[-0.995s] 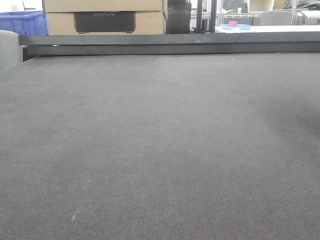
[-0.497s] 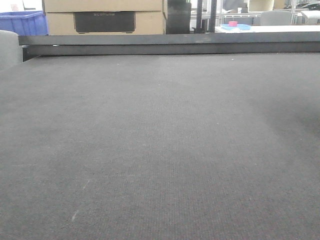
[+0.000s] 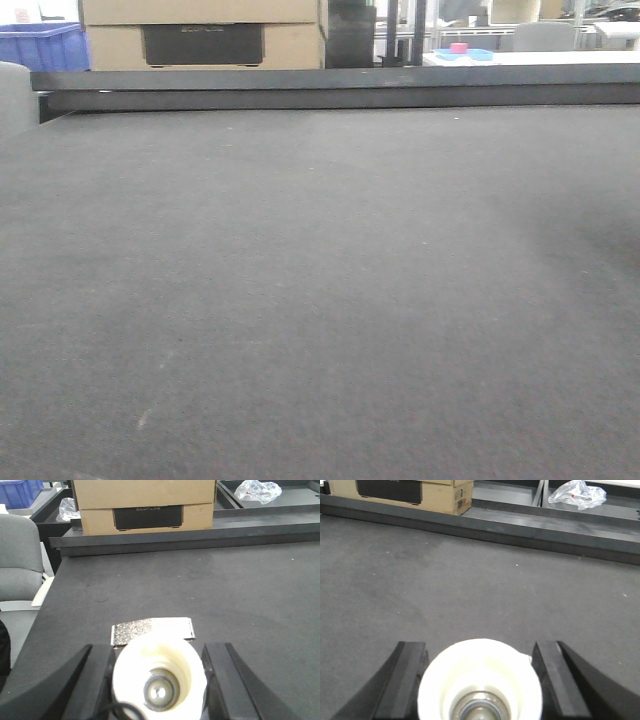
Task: Place valve from conveyor to right shelf box
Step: 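Drive the base past the red conveyor frame to the bin shelf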
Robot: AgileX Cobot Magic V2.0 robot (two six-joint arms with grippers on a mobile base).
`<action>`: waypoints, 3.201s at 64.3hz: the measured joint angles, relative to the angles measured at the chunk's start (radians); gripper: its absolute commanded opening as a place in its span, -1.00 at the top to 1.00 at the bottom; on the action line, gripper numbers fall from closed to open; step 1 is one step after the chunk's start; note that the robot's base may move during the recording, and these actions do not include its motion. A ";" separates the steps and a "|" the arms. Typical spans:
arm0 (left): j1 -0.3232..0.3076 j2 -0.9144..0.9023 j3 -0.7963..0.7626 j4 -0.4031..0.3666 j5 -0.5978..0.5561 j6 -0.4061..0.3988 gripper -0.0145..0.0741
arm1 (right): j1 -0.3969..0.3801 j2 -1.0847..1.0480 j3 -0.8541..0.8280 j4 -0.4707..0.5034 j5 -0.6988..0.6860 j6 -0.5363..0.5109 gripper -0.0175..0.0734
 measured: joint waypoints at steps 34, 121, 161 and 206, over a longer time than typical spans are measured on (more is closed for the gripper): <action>0.000 -0.002 0.002 0.000 0.000 0.000 0.92 | 0.000 0.000 0.000 0.002 0.000 0.000 0.95; -0.007 -0.010 0.002 0.000 0.002 0.000 0.92 | 0.000 0.000 0.000 0.002 0.000 0.000 0.95; -0.007 -0.010 0.002 0.000 0.002 0.000 0.92 | 0.000 0.000 0.000 0.002 0.000 0.000 0.95; -0.007 -0.010 0.002 0.000 0.002 0.000 0.92 | 0.000 0.000 0.000 0.002 0.001 0.000 0.95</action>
